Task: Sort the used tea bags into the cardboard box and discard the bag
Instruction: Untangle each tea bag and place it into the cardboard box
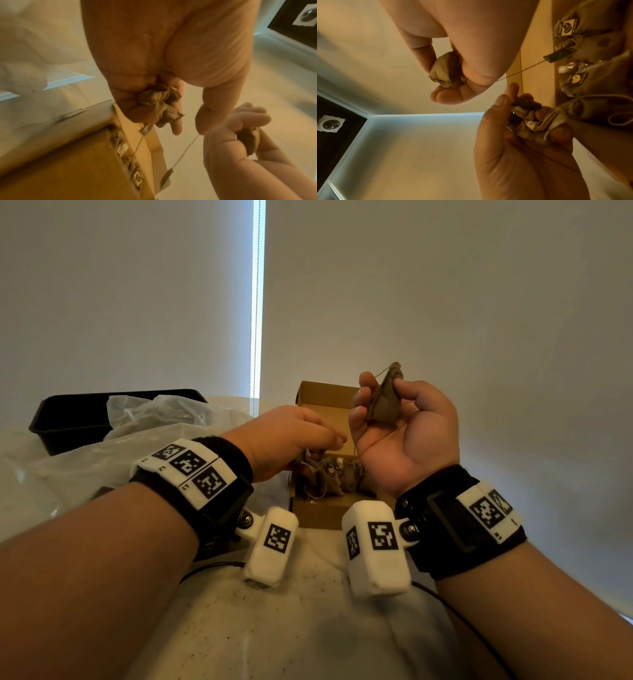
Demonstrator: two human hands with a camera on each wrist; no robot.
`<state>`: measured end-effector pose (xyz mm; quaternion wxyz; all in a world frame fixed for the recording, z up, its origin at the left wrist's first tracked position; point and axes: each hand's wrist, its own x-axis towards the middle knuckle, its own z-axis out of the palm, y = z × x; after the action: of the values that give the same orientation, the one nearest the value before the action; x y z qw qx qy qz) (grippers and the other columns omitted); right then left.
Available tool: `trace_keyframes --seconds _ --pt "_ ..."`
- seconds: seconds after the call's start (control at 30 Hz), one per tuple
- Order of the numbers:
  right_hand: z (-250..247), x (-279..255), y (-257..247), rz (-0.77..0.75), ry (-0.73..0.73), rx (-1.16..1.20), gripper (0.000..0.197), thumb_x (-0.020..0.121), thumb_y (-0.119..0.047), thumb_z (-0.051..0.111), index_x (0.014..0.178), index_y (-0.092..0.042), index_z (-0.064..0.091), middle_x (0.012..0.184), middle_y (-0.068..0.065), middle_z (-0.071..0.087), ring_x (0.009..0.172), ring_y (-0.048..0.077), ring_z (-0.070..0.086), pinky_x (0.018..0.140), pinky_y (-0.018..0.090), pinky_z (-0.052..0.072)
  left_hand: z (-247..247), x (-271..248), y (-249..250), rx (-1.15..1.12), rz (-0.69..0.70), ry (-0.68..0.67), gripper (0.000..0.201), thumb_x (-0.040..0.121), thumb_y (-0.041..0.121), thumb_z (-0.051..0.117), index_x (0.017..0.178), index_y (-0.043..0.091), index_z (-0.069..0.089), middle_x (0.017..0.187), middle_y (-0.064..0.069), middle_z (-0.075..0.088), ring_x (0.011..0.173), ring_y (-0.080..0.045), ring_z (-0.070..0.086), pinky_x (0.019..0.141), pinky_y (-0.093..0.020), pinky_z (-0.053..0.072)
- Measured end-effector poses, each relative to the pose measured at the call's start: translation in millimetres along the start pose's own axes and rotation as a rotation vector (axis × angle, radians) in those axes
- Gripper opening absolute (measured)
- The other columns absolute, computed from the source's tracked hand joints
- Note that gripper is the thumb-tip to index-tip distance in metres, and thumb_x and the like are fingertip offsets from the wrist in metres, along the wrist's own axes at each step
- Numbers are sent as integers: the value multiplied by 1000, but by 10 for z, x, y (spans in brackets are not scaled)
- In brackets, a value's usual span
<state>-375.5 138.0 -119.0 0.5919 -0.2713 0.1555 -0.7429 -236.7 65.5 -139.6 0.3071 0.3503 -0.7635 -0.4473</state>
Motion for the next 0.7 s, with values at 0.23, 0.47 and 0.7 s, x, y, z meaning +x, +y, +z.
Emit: trace_keyframes --seconds 0.23,0.47,0.7 --pt "12 -1 10 19 -13 20 29 95 -16 46 119 -1 54 88 13 71 68 21 66 56 26 53 42 -28 41 246 76 -84 8 91 31 70 84 34 74 85 7 75 86 -13 71 92 -38 57" --pt "-8 38 -73 -59 42 38 28 95 -13 47 119 0 53 94 16 71 77 25 68 63 28 53 -19 1 31 261 82 -3 31 94 35 63 93 6 74 91 -15 70 81 -23 68 77 -32 59" --pt "-174 158 -93 -147 268 -106 28 97 -13 50 123 -5 54 111 16 69 93 28 70 62 29 54 -181 -59 63 50 74 16 22 99 31 56 95 20 75 99 -7 70 84 -20 64 65 -21 55"
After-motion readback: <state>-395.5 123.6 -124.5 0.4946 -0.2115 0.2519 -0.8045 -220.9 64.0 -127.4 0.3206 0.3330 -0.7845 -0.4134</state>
